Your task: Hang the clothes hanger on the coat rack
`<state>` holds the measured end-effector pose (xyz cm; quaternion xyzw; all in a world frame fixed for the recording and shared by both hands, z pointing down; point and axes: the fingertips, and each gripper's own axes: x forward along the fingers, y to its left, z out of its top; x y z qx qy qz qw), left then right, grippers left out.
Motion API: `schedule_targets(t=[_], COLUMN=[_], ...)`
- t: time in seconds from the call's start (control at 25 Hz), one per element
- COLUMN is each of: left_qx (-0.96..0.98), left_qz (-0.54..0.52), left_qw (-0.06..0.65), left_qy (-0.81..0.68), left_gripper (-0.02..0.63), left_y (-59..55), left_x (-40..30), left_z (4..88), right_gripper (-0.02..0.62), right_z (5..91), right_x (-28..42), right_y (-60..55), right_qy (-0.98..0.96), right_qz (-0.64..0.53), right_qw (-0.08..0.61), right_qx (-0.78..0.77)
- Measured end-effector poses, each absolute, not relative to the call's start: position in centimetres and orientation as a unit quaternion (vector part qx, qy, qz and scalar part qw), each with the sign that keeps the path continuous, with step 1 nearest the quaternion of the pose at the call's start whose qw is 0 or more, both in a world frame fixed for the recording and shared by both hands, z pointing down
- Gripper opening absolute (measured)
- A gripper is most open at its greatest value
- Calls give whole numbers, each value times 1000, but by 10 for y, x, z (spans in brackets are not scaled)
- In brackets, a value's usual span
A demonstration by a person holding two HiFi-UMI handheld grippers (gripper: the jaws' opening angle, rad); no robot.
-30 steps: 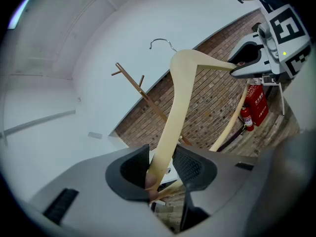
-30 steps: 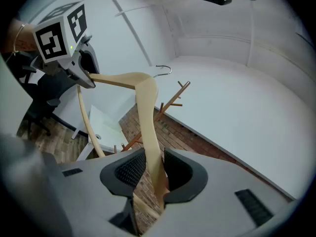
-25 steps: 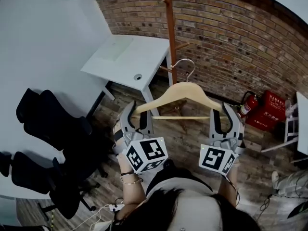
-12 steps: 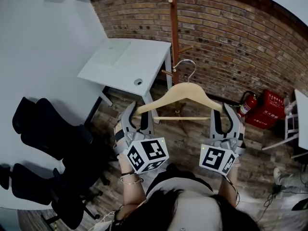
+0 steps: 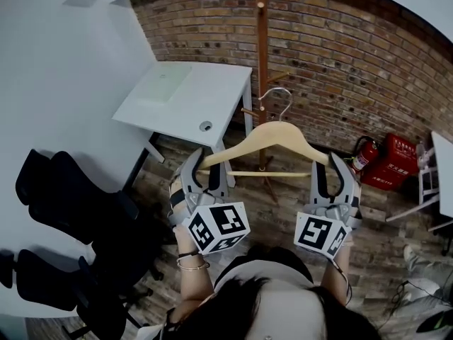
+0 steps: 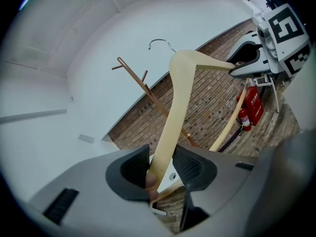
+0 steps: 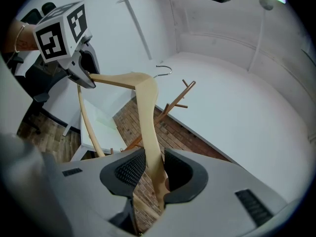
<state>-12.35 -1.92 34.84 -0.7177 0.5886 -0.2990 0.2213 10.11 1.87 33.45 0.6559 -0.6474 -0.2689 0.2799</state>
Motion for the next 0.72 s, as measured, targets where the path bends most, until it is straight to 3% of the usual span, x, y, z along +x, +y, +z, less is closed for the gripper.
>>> schedule_targets(t=[0.72], left_qx=[-717], left_qz=[-294], left_qw=[221], left_qy=[593], left_gripper=[147], left_y=[-50], left_x=[-120], left_z=[350], right_gripper=[130], right_z=[334], right_x=[104], right_y=[-14], right_qy=[-644], right_qz=[-281], right_qw=[281], right_qx=[654])
